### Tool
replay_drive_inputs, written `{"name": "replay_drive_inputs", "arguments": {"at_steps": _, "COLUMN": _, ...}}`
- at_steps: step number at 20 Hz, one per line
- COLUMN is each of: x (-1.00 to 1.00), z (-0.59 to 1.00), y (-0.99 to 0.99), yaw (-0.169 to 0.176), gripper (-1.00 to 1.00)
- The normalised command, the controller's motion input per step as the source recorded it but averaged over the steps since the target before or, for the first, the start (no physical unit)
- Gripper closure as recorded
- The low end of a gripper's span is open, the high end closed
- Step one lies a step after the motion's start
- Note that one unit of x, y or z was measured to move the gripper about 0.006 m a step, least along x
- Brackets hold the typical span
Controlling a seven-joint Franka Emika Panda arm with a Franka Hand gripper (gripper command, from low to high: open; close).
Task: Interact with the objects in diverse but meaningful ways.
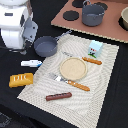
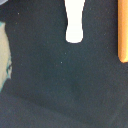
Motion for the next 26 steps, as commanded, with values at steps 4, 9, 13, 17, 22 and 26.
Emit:
{"name": "replay_drive_inputs", "arguments": {"at_steps": 4, "x": 0.02, "z": -0.42, "y": -0.05, "yaw": 0.0, "gripper": -1.0}}
{"name": "replay_drive_inputs", "arguments": {"at_steps": 9, "x": 0.0, "z": -0.39, "y": -0.13, "yaw": 0.0, "gripper": -1.0}}
{"name": "replay_drive_inputs", "arguments": {"at_steps": 13, "x": 0.0, "z": -0.37, "y": -0.15, "yaw": 0.0, "gripper": -1.0}}
{"name": "replay_drive_inputs", "arguments": {"at_steps": 17, "x": 0.06, "z": -0.32, "y": -0.09, "yaw": 0.0, "gripper": -1.0}}
{"name": "replay_drive_inputs", "arguments": {"at_steps": 22, "x": 0.13, "z": -0.33, "y": 0.0, "yaw": 0.001, "gripper": -1.0}}
{"name": "replay_drive_inputs", "arguments": {"at_steps": 26, "x": 0.04, "z": -0.37, "y": 0.0, "yaw": 0.005, "gripper": -1.0}}
